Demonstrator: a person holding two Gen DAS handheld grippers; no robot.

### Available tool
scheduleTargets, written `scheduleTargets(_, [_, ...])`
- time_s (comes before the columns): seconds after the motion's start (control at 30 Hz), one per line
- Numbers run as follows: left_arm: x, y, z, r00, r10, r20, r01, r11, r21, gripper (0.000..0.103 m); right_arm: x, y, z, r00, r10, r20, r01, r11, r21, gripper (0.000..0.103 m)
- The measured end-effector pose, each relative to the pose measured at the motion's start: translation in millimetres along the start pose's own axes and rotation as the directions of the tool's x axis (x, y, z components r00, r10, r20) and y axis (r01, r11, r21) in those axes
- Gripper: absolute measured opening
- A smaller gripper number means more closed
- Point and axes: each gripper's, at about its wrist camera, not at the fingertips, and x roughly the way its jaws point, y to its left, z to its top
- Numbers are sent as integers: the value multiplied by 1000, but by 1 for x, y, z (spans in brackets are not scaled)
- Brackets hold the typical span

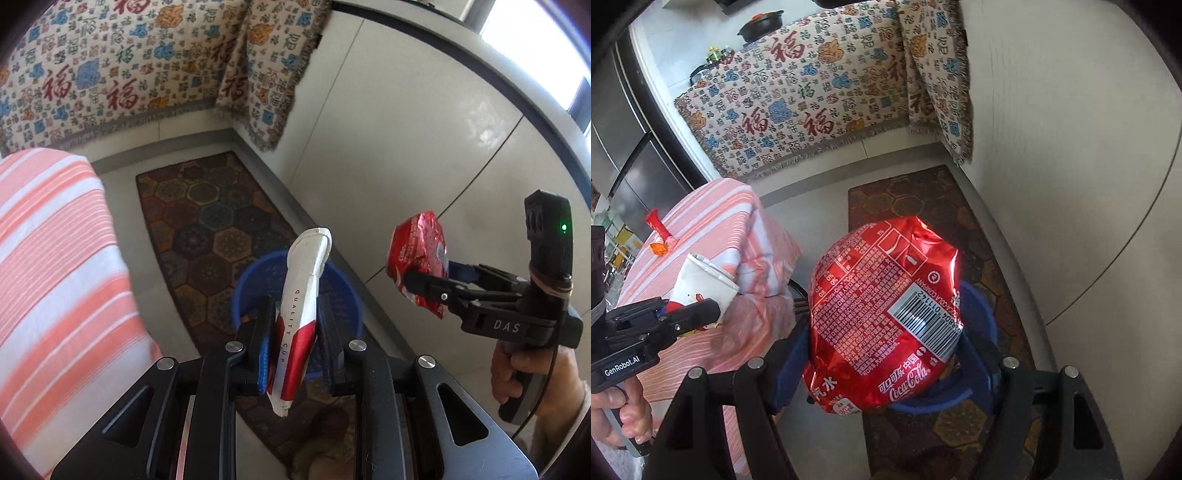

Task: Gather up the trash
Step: 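Carry the packet and red foil bag in both tools over the blue wastebasket, then open both tools to drop the packet and foil bag into the basket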

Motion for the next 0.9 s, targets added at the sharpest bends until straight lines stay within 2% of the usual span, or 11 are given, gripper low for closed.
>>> scheduleTargets(0.23, [59,-17,11,998,-50,-48,50,999,1,24,37,-49,-15,999,0,-53,3,999,48,76])
scheduleTargets(0.5, [99,-29,10,995,-53,-90,55,998,19,24,74,-77,-22,996,34,-78,-24,992,121,76])
scheduleTargets(0.57, [106,-28,9,994,-49,-95,51,998,19,27,83,-83,-22,996,40,-81,-29,990,139,76])
scheduleTargets(0.6, [111,-28,9,994,-48,-96,50,999,20,29,87,-85,-21,995,48,-83,-36,988,147,76])
scheduleTargets(0.63, [114,-27,9,994,-43,-96,45,999,20,39,91,-88,-20,995,55,-84,-42,987,155,76])
scheduleTargets(0.67, [115,-25,8,995,-38,-96,40,999,16,54,95,-89,-20,995,61,-84,-47,986,162,76])
scheduleTargets(0.7, [118,-23,10,995,-37,-94,38,999,5,59,98,-90,-20,994,67,-81,-54,985,163,77])
scheduleTargets(0.73, [120,-21,11,995,-45,-90,44,999,-11,62,101,-91,-20,995,66,-79,-53,986,158,77])
scheduleTargets(0.83, [123,-14,18,994,-54,-98,49,998,-49,72,107,-92,-21,996,55,-70,-44,987,152,93])
scheduleTargets(0.9, [120,-12,21,995,-51,-85,46,997,-54,74,108,-92,-20,996,66,-58,-56,986,160,93])
